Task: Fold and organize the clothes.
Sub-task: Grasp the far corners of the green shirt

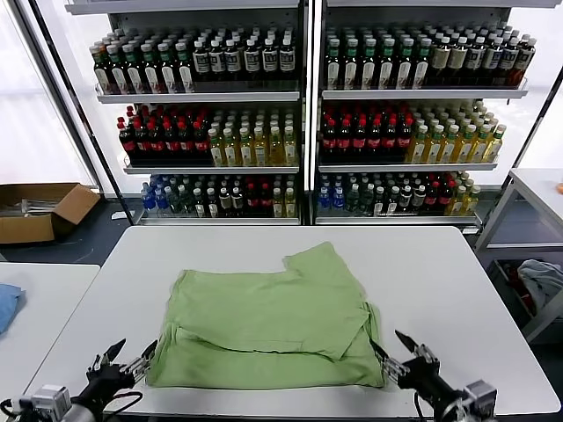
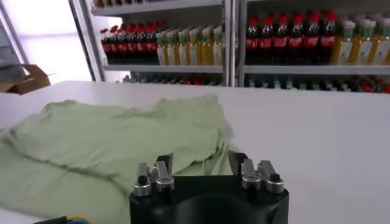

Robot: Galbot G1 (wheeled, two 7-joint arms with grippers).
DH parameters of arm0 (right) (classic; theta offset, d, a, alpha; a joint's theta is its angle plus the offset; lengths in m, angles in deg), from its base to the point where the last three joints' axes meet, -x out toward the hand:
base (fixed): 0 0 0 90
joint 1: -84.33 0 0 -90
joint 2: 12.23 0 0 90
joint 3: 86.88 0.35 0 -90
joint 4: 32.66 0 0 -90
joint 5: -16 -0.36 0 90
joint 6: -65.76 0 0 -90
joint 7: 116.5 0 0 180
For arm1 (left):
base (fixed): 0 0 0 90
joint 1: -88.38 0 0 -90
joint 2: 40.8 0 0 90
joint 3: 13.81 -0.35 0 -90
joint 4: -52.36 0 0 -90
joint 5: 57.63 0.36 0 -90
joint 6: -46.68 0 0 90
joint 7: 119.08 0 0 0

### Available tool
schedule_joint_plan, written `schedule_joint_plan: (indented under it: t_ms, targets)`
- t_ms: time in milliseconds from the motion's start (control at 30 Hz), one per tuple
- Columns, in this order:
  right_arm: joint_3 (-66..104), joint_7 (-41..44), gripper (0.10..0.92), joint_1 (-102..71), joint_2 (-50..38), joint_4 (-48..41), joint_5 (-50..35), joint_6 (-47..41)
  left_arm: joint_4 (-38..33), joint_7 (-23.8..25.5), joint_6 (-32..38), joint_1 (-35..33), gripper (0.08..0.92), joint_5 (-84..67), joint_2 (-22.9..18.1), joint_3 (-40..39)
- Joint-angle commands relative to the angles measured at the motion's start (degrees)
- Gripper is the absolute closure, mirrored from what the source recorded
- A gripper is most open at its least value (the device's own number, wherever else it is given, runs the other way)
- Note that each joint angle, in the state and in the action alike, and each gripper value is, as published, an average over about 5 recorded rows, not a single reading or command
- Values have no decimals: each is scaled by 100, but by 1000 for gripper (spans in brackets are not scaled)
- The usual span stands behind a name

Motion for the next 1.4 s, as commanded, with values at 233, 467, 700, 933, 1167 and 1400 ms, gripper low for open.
schedule_joint_plan:
  t_ms: [233, 467, 700, 933, 1167, 1400]
  targets:
    - [-2204, 615, 203, 4553, 52, -3264, -269, -372, 2768, 588, -80, 3383, 179, -453, 1219, -1880]
    - [-2967, 735, 203, 5604, 580, -4726, 165, -370, 3875, 555, -103, 4534, 177, -435, 1194, -2674]
    - [-3217, 873, 203, 6048, 1035, -5676, 356, -313, 4438, 553, -47, 5063, 177, -402, 1171, -3030]
    - [-3256, 921, 203, 6035, 1177, -5869, 493, -225, 4847, 541, 8, 5330, 177, -278, 1087, -3185]
    - [-3335, 883, 203, 6011, 1279, -5915, 598, -223, 5103, 545, -2, 5338, 177, 121, 1002, -3203]
    - [-3417, 837, 223, 6082, 1399, -6072, 682, -248, 4862, 549, -23, 5049, 177, 133, 1004, -3156]
